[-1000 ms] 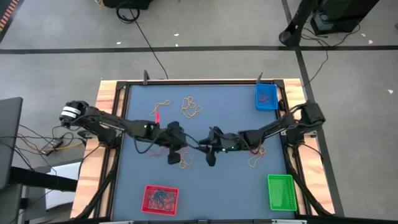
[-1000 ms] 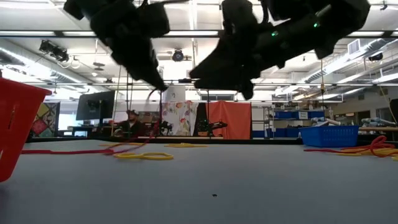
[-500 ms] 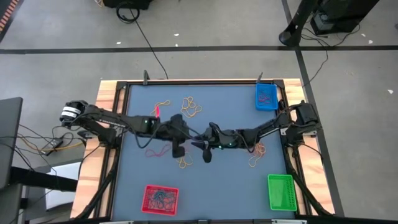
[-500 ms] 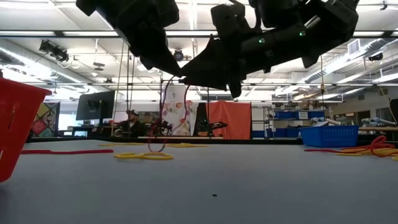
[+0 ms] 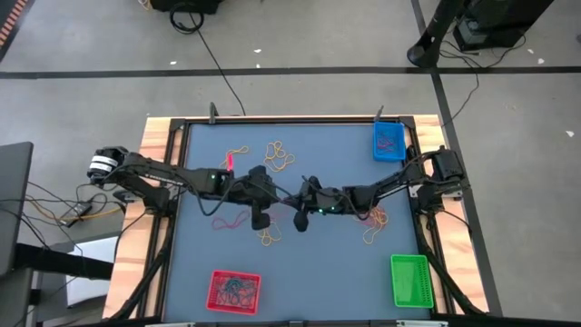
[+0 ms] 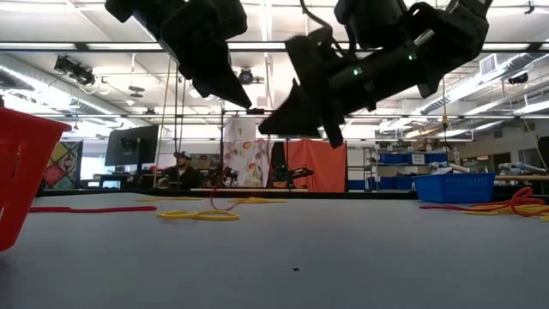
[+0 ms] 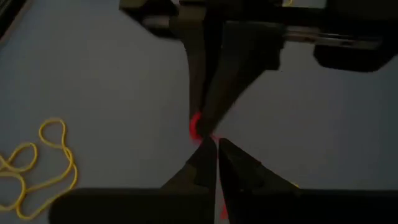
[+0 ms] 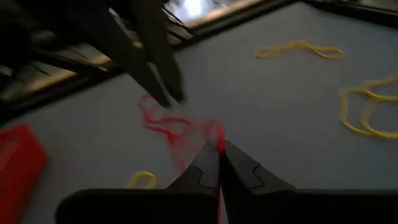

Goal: Sort rubber bands into baskets
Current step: Put the red rubber band into the blue bin

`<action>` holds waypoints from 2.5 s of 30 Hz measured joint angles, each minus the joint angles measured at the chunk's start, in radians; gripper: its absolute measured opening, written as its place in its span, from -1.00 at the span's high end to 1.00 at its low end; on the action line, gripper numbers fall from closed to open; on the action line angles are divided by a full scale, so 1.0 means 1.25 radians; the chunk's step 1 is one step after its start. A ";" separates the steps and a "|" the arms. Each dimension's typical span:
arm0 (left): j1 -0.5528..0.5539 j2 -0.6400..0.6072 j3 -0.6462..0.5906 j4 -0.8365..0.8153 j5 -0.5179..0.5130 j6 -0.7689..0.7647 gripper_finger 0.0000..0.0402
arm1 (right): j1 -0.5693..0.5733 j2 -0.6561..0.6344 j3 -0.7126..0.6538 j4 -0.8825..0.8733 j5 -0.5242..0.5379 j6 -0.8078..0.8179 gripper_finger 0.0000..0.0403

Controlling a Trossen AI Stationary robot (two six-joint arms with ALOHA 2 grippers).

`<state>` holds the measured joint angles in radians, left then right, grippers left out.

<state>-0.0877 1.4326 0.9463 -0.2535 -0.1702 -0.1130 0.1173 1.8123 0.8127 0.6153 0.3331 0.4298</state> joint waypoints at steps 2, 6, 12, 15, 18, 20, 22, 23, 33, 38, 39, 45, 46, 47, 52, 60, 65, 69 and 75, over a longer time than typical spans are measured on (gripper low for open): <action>0.007 -0.001 0.000 -0.026 0.002 -0.012 0.80 | 0.000 -0.002 0.000 -0.015 0.014 -0.007 0.96; 0.026 -0.001 0.000 -0.112 0.002 -0.021 0.60 | 0.004 -0.014 0.000 -0.036 0.051 -0.005 0.97; 0.027 -0.001 -0.034 -0.183 0.052 -0.033 0.39 | 0.009 -0.057 -0.001 -0.174 0.096 -0.007 0.97; 0.022 -0.001 -0.067 -0.201 0.069 -0.064 0.38 | 0.011 -0.093 -0.001 -0.291 0.124 -0.002 0.96; 0.022 -0.001 -0.105 -0.204 0.071 -0.084 0.38 | 0.011 -0.144 0.000 -0.404 0.186 -0.003 0.96; 0.023 -0.001 -0.127 -0.204 0.071 -0.084 0.38 | 0.005 -0.176 0.000 -0.479 0.199 -0.009 0.96; 0.025 -0.001 -0.144 -0.204 0.071 -0.084 0.38 | -0.006 -0.205 0.000 -0.550 0.209 -0.001 0.95; 0.027 -0.001 -0.150 -0.204 0.071 -0.085 0.38 | -0.012 -0.220 0.000 -0.582 0.221 0.007 0.95; 0.028 -0.001 -0.195 -0.128 0.068 -0.103 0.38 | -0.108 -0.380 0.000 -0.883 0.391 0.034 0.95; 0.028 0.000 -0.199 -0.108 0.068 -0.103 0.38 | -0.179 -0.452 0.000 -0.956 0.435 0.029 0.95; 0.028 0.000 -0.199 -0.108 0.068 -0.103 0.38 | -0.195 -0.466 0.000 -0.971 0.441 0.026 0.95; 0.028 0.000 -0.200 -0.090 0.068 -0.142 0.38 | -0.278 -0.537 0.000 -1.054 0.501 0.011 0.95; 0.028 0.000 -0.200 -0.086 0.068 -0.143 0.38 | -0.293 -0.547 0.000 -1.073 0.511 0.015 0.95; 0.028 0.000 -0.200 -0.083 0.068 -0.142 0.38 | -0.308 -0.554 0.000 -1.091 0.518 0.021 0.95; 0.027 0.000 -0.200 -0.079 0.064 -0.140 0.38 | -0.375 -0.563 0.000 -1.146 0.517 0.045 0.95; 0.017 0.000 -0.200 0.051 0.054 -0.161 0.38 | -0.426 -0.529 -0.001 -1.146 0.538 0.052 0.95; 0.016 0.000 -0.200 0.042 0.054 -0.161 0.38 | -0.457 -0.510 -0.001 -1.142 0.580 0.052 0.95; 0.016 0.000 -0.200 0.036 0.054 -0.162 0.38 | -0.482 -0.507 -0.001 -1.139 0.602 0.055 0.95; 0.016 0.000 -0.200 0.039 0.055 -0.163 0.38 | -0.489 -0.507 -0.001 -1.140 0.655 0.087 0.95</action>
<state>-0.0681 1.4322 0.6964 -0.2042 -0.1020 -0.3172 -0.4944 1.1782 0.8116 -0.8097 1.1515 0.5389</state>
